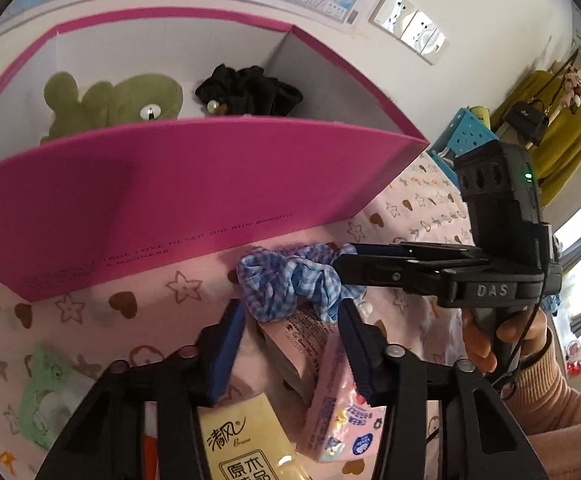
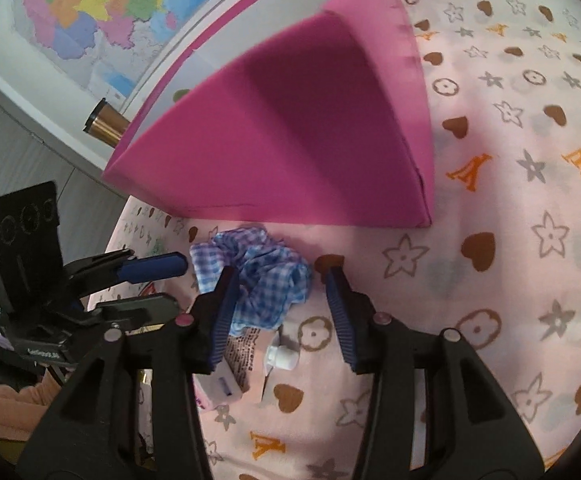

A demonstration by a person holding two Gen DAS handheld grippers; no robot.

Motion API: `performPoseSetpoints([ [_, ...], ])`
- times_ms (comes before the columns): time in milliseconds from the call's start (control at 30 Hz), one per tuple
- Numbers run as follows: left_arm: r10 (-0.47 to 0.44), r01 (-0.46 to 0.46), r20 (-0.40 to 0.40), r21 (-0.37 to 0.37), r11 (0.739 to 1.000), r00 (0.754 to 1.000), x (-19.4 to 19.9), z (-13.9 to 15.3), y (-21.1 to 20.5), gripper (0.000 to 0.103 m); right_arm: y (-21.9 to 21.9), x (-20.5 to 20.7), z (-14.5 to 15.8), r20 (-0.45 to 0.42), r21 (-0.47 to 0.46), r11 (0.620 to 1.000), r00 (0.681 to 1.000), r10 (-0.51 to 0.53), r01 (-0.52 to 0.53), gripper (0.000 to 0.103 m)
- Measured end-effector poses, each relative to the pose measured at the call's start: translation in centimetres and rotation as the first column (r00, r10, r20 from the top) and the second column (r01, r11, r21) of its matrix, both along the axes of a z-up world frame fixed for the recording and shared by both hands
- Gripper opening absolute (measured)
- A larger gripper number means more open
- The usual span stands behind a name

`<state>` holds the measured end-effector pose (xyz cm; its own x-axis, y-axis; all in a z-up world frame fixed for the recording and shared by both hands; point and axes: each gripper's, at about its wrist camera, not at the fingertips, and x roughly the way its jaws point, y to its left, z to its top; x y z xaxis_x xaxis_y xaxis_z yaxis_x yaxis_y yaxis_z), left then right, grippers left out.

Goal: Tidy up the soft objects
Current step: 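Reach the right gripper to the blue gingham scrunchie and grasp it, then carry the gingham scrunchie into the pink box and open the right gripper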

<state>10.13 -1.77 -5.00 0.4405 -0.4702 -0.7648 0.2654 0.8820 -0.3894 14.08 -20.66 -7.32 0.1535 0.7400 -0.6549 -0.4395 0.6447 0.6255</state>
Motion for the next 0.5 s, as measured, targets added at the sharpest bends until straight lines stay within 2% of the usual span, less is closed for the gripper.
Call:
performPoseSetpoints([
  [33, -0.002, 0.002, -0.01, 0.0, 1.0, 1.0, 0.1, -0.2, 0.0, 0.04, 0.2, -0.1, 0.1, 0.01, -0.006, 1.0, 1.0, 0.008, -0.008, 0.046],
  [133, -0.008, 0.008, -0.026, -0.011, 1.0, 1.0, 0.1, -0.5, 0.0, 0.04, 0.5, -0.5, 0.4, 0.04, -0.027, 0.999, 0.999, 0.034, -0.033, 0.014],
  [267, -0.032, 0.032, -0.025, -0.014, 0.999, 0.999, -0.1, -0.5, -0.5, 0.04, -0.1, -0.9, 1.0, 0.075, -0.03, 0.999, 0.997, 0.025, -0.023, 0.009],
  [500, -0.031, 0.031, -0.031, -0.002, 1.0, 0.999, -0.2, -0.4, -0.7, 0.041, -2.9, -1.2, 2.0, 0.109, -0.022, 0.999, 0.993, -0.038, 0.04, 0.008],
])
